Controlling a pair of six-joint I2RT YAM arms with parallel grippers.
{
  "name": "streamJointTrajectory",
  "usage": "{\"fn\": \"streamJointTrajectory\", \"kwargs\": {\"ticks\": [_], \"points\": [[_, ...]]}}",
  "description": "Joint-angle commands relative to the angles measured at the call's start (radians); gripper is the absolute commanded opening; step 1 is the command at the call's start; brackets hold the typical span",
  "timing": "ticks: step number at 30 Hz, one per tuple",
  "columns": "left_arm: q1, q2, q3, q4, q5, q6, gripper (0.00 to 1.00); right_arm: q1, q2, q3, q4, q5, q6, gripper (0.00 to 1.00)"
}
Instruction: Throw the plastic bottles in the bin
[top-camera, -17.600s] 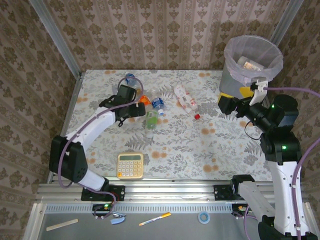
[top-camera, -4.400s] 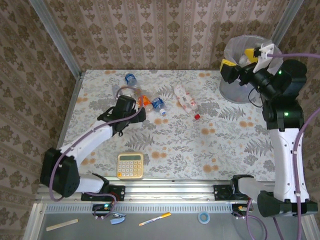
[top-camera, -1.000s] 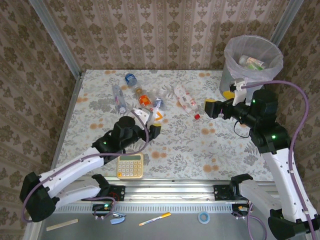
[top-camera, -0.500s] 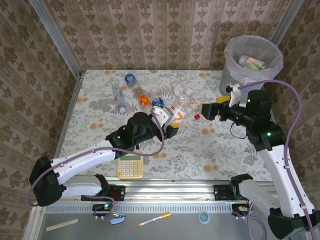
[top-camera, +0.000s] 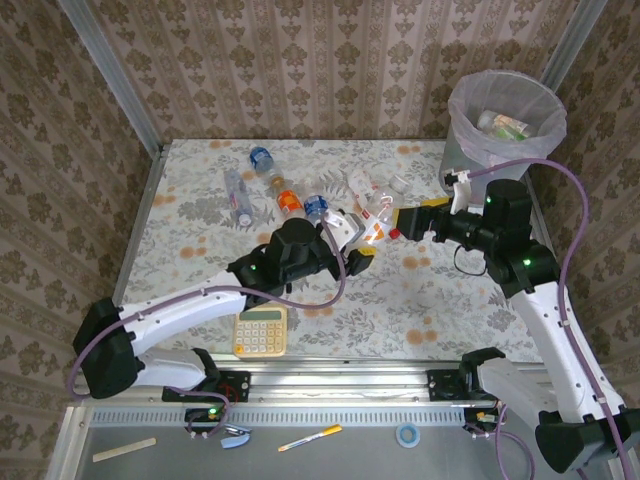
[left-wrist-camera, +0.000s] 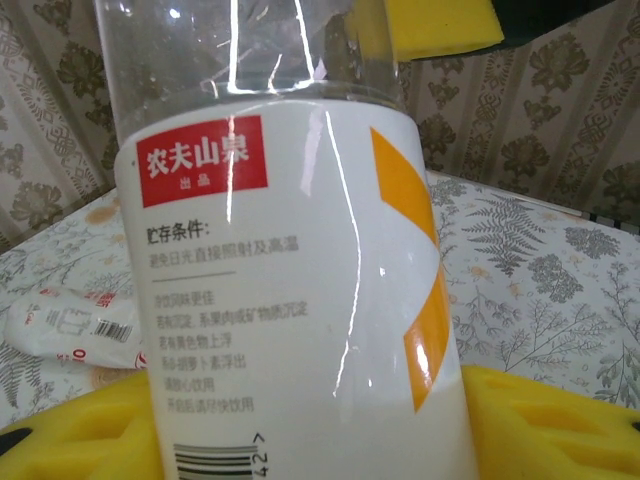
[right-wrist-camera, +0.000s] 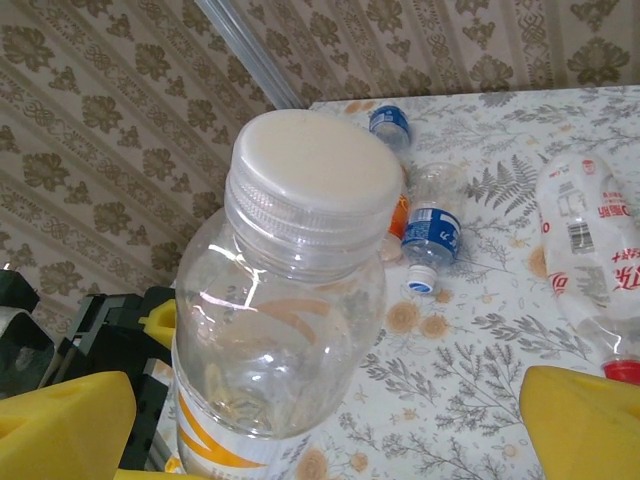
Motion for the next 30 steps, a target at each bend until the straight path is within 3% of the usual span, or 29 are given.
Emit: {"fn": "streamJointTrajectory", "kwargs": {"ticks": [1, 15, 26, 30], "points": [[-0.012, 0.015, 0.041, 0.061, 0.031, 0.021, 0.44, 0.013, 0.008, -0.016, 0.047, -0.039, 0.030, 1.00], [-0.077, 0.080, 0.054, 0.172, 0.095, 0.114, 0.45, 0.015, 0.046, -0.050, 0.112, -0.063, 0.077, 0.98], [-0.084, 0.113, 0.047, 0.235, 0.052, 0.145, 0.47, 0.014, 0.055, -0.025, 0.088, -0.080, 0.080, 0.63], [-0.085, 0.122, 0.045, 0.253, 0.046, 0.149, 0.57, 0.014, 0.070, -0.010, 0.062, -0.079, 0.075, 0.47]]}}
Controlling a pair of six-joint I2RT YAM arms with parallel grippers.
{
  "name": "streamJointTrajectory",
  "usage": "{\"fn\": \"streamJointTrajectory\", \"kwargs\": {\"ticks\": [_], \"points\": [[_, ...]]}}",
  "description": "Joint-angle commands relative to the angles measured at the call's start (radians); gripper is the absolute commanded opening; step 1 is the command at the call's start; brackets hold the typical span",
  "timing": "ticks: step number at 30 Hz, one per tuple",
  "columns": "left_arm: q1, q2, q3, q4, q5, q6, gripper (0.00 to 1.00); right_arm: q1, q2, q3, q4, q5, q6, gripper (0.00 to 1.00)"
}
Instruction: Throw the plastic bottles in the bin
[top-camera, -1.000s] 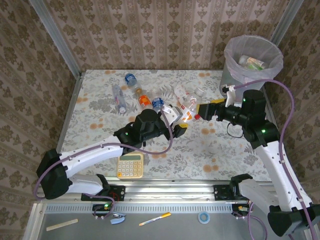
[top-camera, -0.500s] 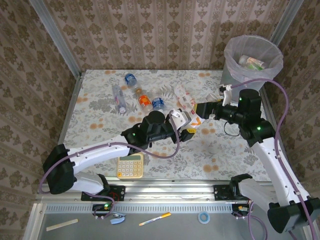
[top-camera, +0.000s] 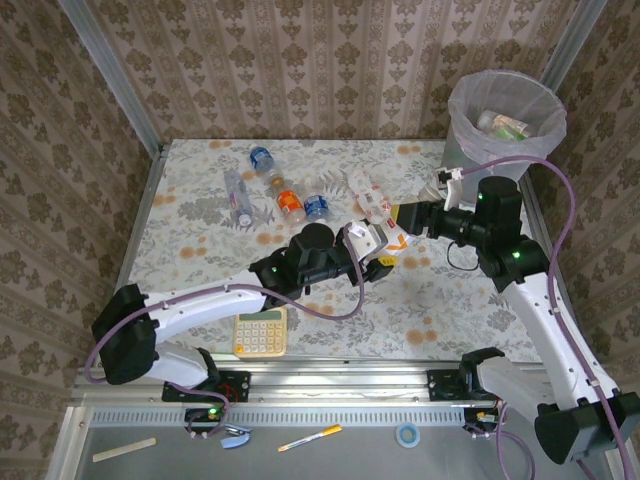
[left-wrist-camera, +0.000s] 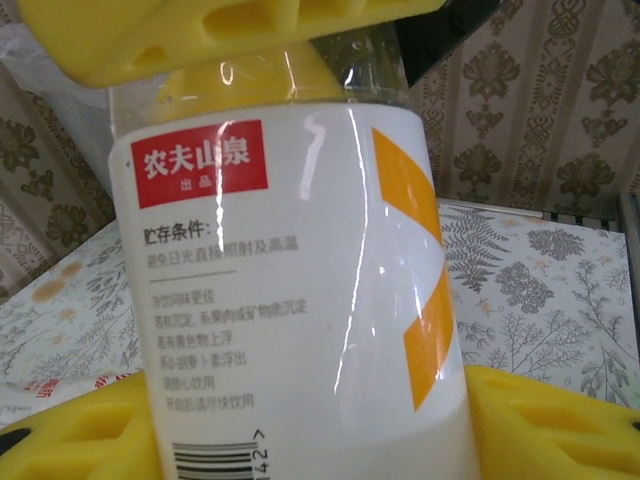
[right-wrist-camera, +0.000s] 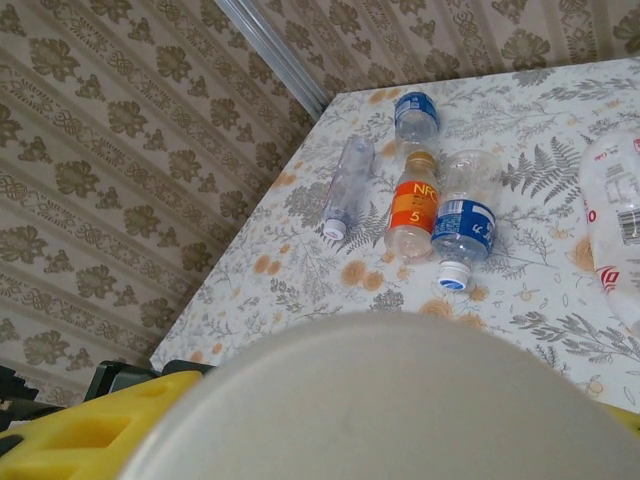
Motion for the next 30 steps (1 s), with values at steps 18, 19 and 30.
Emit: {"fn": "streamJointTrajectory", "kwargs": {"ticks": [18, 19, 30], "points": [[0.063, -0.085, -0.141, 0.169, -0.031, -0.123, 1.00, 0.008, -0.031, 0.073, -0.097, 0.177, -0.079, 0.36], [0.074, -0.096, -0.157, 0.176, -0.032, -0.136, 1.00, 0.006, -0.036, 0.079, -0.102, 0.192, -0.086, 0.36], [0.140, -0.247, -0.295, 0.138, -0.099, -0.183, 1.00, 0.006, -0.047, 0.141, -0.135, 0.307, -0.173, 0.36]]}}
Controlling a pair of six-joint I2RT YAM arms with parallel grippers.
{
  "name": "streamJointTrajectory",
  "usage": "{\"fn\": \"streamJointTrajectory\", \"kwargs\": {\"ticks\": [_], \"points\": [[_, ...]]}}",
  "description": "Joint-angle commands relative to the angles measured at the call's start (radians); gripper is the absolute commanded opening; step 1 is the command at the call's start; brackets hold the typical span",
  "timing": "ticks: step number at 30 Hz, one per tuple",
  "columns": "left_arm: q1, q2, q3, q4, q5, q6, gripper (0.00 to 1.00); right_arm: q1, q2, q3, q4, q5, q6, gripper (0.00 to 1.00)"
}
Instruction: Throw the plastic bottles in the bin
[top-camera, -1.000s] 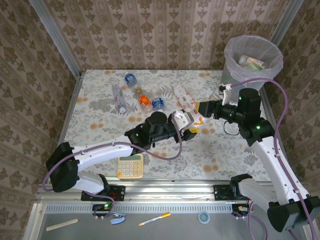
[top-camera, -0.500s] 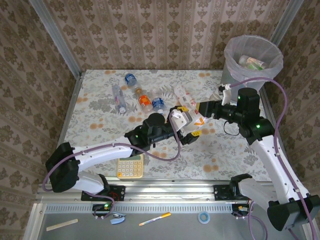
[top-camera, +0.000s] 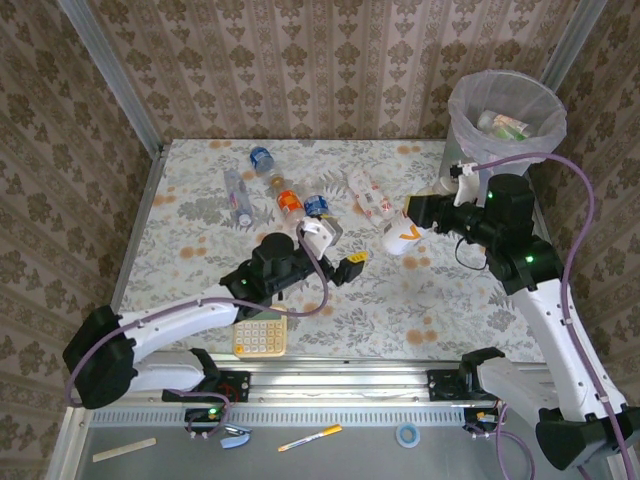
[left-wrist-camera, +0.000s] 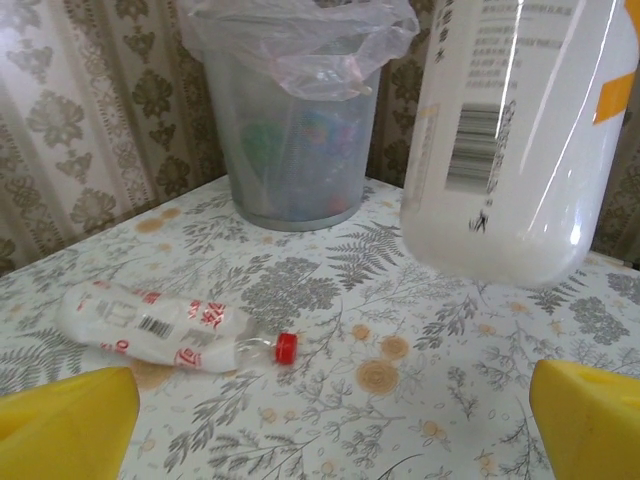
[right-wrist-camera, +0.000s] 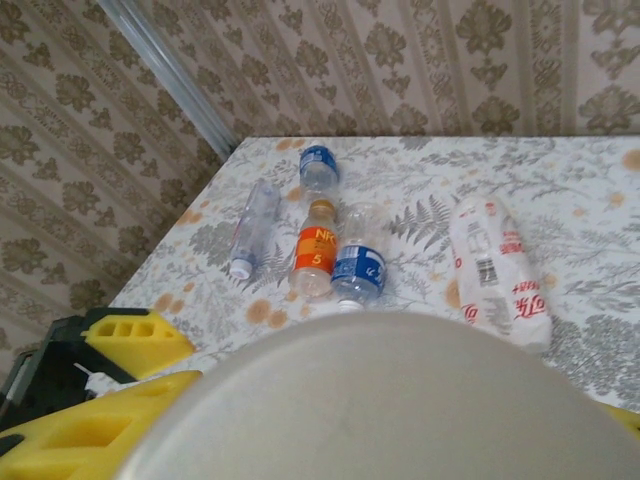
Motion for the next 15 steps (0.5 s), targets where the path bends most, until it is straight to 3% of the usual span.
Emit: {"fn": "streamJointTrajectory", "kwargs": {"ticks": [1, 15], "points": [[0.014, -0.051, -0.027, -0.016, -0.045, -0.035, 1.00, 0.002, -0.012, 0.049, -0.013, 0.071, -0.054, 0.36], [0.039, -0.159, -0.089, -0.083, -0.125, -0.040, 1.00, 0.000, -0.007, 0.152, 0.070, 0.266, -0.206, 0.36]]}}
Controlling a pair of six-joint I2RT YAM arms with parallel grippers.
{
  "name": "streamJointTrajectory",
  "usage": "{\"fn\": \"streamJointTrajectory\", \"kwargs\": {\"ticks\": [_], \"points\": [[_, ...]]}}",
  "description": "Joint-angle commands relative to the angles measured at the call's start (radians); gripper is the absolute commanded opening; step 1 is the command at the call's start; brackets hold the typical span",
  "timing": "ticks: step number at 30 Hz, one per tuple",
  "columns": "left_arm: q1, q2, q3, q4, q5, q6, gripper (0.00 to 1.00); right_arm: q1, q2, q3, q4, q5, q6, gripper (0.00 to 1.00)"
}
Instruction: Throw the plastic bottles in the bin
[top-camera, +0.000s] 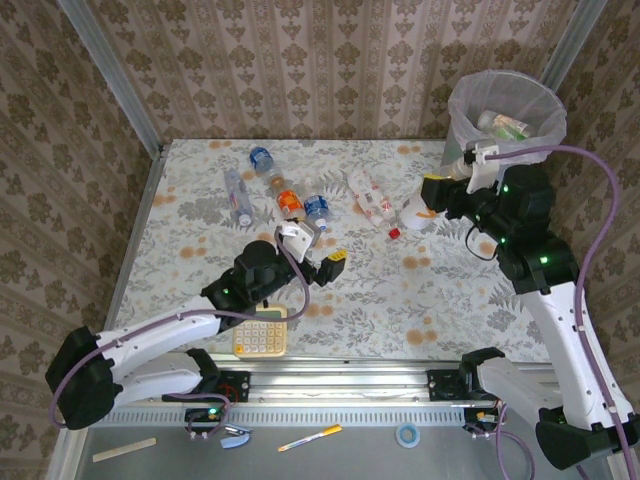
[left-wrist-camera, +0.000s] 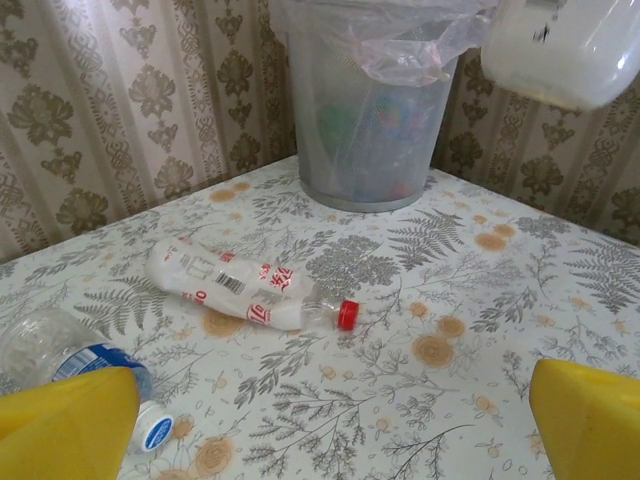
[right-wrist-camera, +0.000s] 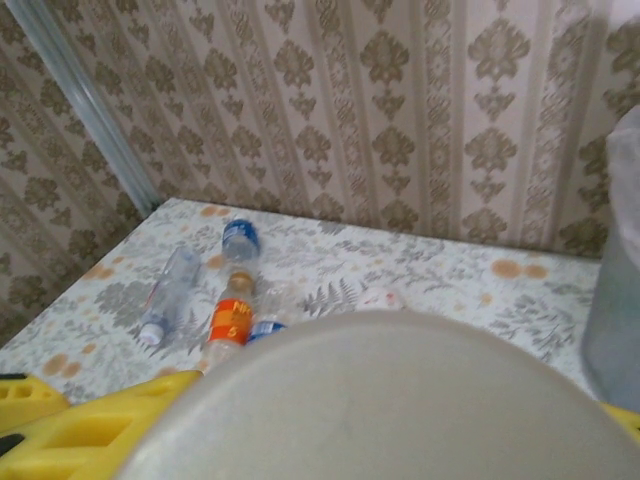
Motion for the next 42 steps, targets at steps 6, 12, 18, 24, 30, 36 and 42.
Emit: {"fn": "streamJointTrajectory", "kwargs": {"ticks": [6, 12, 18, 24, 30, 36, 42], "points": [[0.013, -0.022, -0.013, -0.013, -0.024, -0.022, 1.00, 0.000, -0.036, 0.029, 0.183, 0.127, -0.134, 0.36], [0.018, -0.021, -0.017, -0.013, -0.026, -0.023, 1.00, 0.000, -0.060, 0.013, 0.322, 0.201, -0.252, 0.34], [0.025, -0.018, -0.021, -0.011, -0.034, -0.028, 1.00, -0.003, -0.042, 0.018, 0.481, 0.264, -0.380, 0.30], [0.033, -0.011, -0.027, -0.001, -0.042, -0.037, 1.00, -0.009, 0.012, 0.021, 0.686, 0.316, -0.521, 0.28], [0.048, -0.001, -0.030, 0.005, -0.040, -0.040, 1.00, -0.039, 0.066, 0.005, 0.971, 0.346, -0.549, 0.26], [0.069, 0.000, -0.035, 0.009, -0.033, -0.045, 1.00, -0.052, 0.131, 0.044, 1.134, 0.336, -0.624, 0.25], [0.088, 0.003, -0.044, 0.015, -0.027, -0.053, 1.00, -0.066, 0.150, 0.073, 1.200, 0.286, -0.668, 0.27]]}}
